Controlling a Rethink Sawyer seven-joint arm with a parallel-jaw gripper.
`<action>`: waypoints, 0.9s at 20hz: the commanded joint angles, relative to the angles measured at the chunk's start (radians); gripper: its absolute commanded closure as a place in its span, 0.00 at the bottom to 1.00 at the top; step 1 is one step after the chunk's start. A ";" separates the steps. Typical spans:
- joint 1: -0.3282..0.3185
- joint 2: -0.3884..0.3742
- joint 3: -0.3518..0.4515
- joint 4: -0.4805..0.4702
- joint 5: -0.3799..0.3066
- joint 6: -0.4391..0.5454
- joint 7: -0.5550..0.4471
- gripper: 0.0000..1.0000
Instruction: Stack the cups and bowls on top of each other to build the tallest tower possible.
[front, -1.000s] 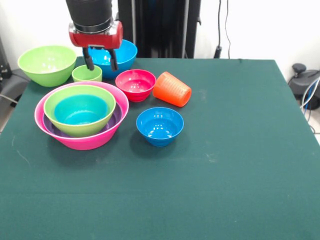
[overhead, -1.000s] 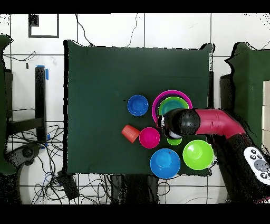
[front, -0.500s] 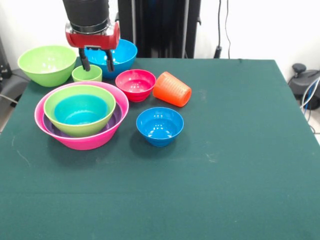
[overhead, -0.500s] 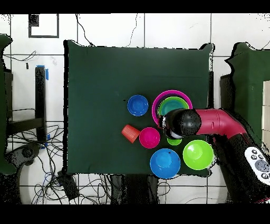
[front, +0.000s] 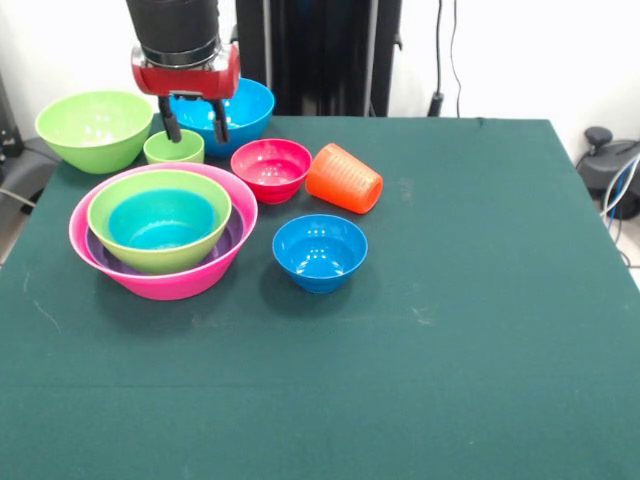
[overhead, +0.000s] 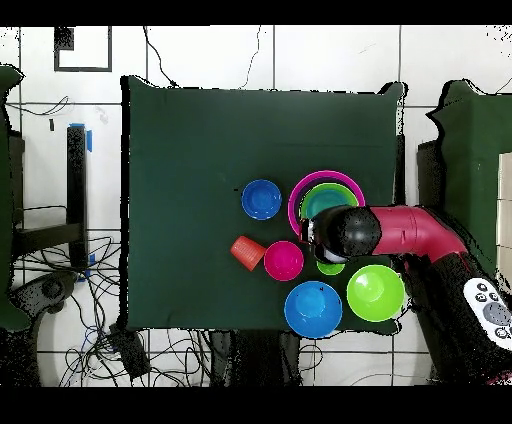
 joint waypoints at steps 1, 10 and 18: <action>0.024 0.073 0.015 0.058 -0.095 -0.026 -0.192 0.00; 0.030 0.110 -0.004 0.059 -0.140 -0.072 -0.166 0.00; 0.027 0.143 -0.018 0.058 -0.190 -0.101 -0.137 0.00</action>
